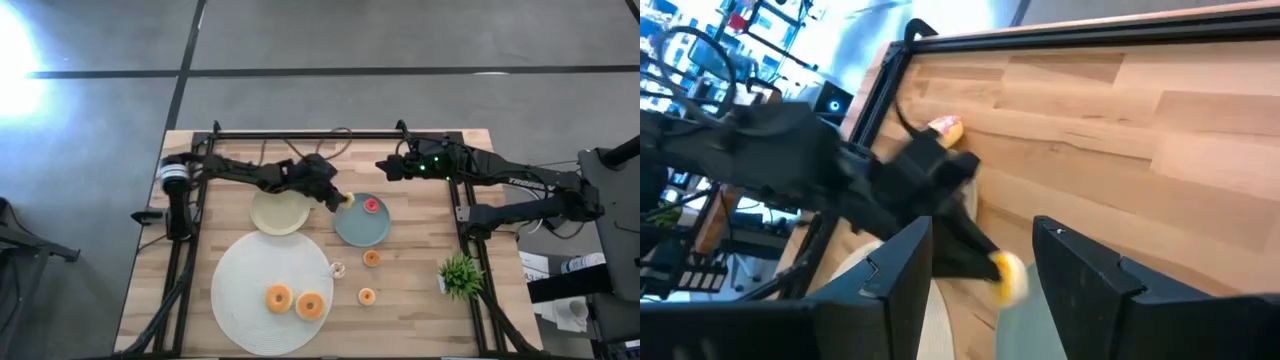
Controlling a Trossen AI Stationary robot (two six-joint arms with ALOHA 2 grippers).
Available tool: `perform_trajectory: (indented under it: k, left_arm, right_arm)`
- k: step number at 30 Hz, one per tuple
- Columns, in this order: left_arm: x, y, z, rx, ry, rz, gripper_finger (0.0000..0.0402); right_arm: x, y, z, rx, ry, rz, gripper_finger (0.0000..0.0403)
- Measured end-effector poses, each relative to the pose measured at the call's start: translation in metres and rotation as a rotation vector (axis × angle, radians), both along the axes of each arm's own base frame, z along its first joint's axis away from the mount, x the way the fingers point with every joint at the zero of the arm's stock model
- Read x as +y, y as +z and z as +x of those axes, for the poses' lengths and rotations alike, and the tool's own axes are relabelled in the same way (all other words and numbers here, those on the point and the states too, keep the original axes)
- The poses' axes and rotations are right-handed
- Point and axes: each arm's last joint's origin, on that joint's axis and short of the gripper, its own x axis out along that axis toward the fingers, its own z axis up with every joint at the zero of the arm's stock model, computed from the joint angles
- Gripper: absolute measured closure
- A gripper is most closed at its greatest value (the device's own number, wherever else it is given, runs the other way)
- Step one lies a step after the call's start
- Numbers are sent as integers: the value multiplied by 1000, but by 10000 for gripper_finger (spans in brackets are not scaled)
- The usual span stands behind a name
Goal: Pick & Place donuts
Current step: Put the small yellow donut on the blue plate
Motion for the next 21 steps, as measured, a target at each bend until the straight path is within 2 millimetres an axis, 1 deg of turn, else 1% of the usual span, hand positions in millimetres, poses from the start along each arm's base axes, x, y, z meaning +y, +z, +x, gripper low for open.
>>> perform_trajectory:
  k: [2, 5, 8, 12, 14, 17, 21]
  left_arm:
    - [1, -7, 11, 21, -24, 7, 399]
    - [3, -11, 24, 52, -31, 4, 399]
    - [6, -11, 35, 98, -38, 7, 399]
    - [6, -8, 46, 183, -46, 65, 393]
    - [5, -8, 49, 241, -62, 97, 375]
    - [2, -5, 53, 288, -77, 151, 334]
    - [-3, -1, 55, 296, -71, 203, 281]
  right_arm:
    - [0, -1, 0, 8, 2, 0, 236]
    - [1, -1, 0, 9, 6, -4, 236]
    - [1, -1, 0, 12, 7, -4, 236]
    - [1, -1, -1, 25, 15, -16, 236]
    - [1, -1, -1, 28, 18, -19, 236]
    - [1, -2, -1, 36, 24, -28, 236]
    - [1, -2, -1, 42, 31, -38, 236]
